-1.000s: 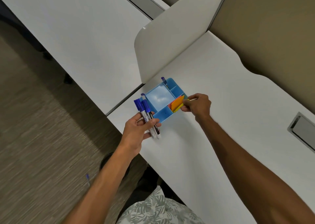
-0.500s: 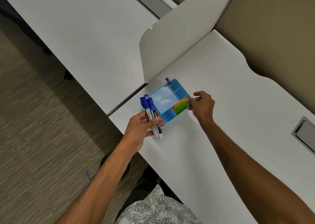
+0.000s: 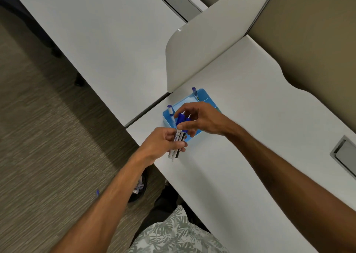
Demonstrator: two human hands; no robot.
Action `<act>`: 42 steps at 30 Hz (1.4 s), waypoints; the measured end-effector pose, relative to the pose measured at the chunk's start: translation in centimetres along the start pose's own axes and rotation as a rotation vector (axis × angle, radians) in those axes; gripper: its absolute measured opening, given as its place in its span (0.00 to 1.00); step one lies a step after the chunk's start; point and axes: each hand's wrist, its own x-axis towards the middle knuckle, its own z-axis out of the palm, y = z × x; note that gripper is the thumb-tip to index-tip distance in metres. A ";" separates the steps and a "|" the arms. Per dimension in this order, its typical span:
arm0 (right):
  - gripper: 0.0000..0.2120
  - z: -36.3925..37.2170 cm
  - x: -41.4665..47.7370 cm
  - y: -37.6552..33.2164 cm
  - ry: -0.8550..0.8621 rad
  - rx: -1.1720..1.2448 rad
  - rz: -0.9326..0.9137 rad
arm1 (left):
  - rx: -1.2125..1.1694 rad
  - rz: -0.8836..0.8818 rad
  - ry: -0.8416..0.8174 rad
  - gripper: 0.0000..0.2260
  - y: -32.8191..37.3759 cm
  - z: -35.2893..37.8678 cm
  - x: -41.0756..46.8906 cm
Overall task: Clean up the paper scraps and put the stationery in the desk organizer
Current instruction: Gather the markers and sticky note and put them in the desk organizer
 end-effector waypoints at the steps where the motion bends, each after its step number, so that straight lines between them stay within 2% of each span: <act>1: 0.13 -0.2 0.1 -0.2 -0.016 0.007 0.007 | -0.002 0.006 0.003 0.12 -0.1 0.0 0.0; 8: 0.11 -2.7 1.5 -1.3 0.068 0.009 0.035 | -0.077 0.136 0.261 0.18 -0.6 -0.6 0.8; 14: 0.09 -3.4 3.8 -0.2 0.223 -0.193 0.000 | -0.121 0.183 0.417 0.27 -1.6 -1.1 0.9; 21: 0.07 -0.7 6.4 1.6 0.125 -0.443 -0.072 | -0.140 0.098 0.460 0.23 -3.2 -1.3 0.6; 28: 0.10 2.4 8.1 3.0 0.018 -0.544 -0.045 | -0.142 0.053 0.480 0.20 -4.5 -1.1 0.2; 39: 0.12 4.2 7.7 3.3 0.144 -0.499 -0.012 | -0.139 0.058 0.486 0.20 -4.9 -1.5 -0.1; 42: 0.19 4.4 7.0 3.3 0.178 -0.461 0.020 | -0.131 0.068 0.484 0.20 -5.0 -1.4 -0.3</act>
